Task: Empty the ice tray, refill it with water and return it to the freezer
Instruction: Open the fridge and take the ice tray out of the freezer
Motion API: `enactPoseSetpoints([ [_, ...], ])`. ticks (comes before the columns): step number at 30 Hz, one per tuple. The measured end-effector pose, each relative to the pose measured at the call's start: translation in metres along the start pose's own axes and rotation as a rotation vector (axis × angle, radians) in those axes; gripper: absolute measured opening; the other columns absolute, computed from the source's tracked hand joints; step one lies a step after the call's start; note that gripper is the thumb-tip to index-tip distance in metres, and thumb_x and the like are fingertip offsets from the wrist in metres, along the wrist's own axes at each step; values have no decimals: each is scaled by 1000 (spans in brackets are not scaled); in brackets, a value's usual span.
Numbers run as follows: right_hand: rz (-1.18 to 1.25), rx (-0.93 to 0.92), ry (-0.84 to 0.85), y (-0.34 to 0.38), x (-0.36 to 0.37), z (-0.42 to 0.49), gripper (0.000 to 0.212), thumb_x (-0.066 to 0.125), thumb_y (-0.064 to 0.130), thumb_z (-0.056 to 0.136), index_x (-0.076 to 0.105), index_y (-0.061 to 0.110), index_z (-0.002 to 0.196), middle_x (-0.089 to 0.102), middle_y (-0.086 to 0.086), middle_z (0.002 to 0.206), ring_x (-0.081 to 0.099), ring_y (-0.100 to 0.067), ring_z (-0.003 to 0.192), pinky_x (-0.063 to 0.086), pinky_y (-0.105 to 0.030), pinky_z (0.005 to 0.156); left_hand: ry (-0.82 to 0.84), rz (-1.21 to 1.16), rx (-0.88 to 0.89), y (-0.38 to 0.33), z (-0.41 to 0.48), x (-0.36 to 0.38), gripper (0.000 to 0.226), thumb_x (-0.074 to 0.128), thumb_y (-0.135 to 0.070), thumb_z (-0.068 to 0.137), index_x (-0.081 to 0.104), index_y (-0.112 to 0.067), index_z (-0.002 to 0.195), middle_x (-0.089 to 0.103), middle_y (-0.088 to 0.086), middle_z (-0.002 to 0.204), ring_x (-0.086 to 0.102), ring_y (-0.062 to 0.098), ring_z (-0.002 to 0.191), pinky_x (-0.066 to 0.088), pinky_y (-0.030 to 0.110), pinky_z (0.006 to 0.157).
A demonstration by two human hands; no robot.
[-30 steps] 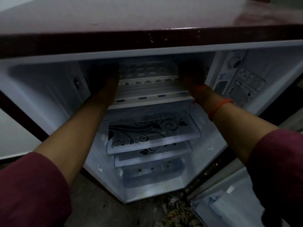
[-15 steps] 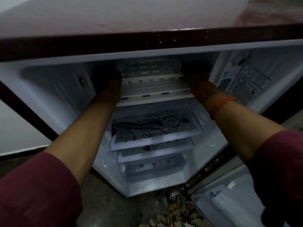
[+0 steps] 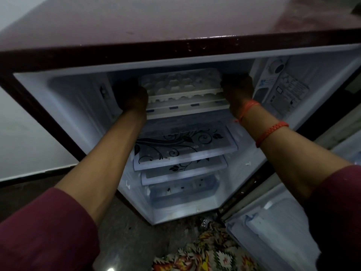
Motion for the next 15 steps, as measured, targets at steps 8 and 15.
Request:
enactPoseSetpoints([
  [8,34,74,25,6,-22,-25,31,60,8,95,69,10,124,67,-13,125,64,-26,110,55,-41,99,-113,-190,81,-10,-67,-12,49,48,-8,104,41,-6,152,51,14,148,53,30,131,46,40,110],
  [15,130,134,-18,6,-48,-53,28,63,8,93,71,12,119,69,-6,117,65,-22,112,54,-40,102,-132,-206,177,-20,-107,-25,54,45,10,98,49,-10,148,54,8,148,54,22,133,47,22,106],
])
Point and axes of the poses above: each hand's wrist, its own z-axis towards the middle knuckle, its own x-axis out of the palm, y = z × x, the point moved 5 cm from there along z, towards the middle knuckle
